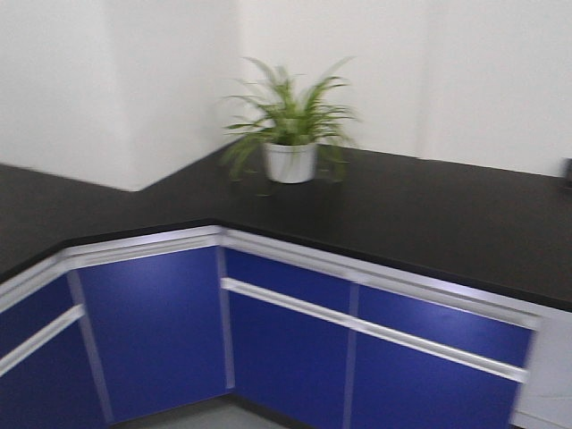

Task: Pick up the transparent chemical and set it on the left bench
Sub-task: 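Hold the pipette in the right gripper while the base turns to the other bench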

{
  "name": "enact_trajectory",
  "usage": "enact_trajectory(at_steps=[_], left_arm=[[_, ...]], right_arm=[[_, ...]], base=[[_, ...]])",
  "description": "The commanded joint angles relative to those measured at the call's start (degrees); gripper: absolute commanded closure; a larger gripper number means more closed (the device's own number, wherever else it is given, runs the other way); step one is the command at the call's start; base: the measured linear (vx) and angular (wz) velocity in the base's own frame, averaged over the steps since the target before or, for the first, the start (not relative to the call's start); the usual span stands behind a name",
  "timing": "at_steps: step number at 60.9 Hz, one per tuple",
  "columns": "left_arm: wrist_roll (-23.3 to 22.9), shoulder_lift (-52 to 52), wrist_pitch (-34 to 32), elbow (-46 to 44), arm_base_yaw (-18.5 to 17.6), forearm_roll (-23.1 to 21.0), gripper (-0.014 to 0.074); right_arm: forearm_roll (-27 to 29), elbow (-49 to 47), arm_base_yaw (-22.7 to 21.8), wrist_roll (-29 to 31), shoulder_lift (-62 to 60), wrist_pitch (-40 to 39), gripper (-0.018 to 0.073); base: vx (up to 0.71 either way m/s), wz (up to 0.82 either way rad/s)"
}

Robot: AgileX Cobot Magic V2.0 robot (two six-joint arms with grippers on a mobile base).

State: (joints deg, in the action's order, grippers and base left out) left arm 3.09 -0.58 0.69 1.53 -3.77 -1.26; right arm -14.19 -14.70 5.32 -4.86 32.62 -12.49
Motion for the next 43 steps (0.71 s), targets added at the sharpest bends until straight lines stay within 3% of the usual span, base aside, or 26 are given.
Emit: enact_trajectory(at_steps=[1,43], left_arm=[[-0.45,-1.10,-4.49,0.93,-0.10,-0.04,0.0600],[-0.45,-1.10,-4.49,0.93,-0.10,-0.04,0.0600]], right_arm=[[-0.12,-1.73,-0.31,0.32,0.13,-4.49,0.0567],[-0.12,-1.73,-0.31,0.32,0.13,-4.49,0.0567]], base=[[-0.16,0.90],[-0.04,0.81]])
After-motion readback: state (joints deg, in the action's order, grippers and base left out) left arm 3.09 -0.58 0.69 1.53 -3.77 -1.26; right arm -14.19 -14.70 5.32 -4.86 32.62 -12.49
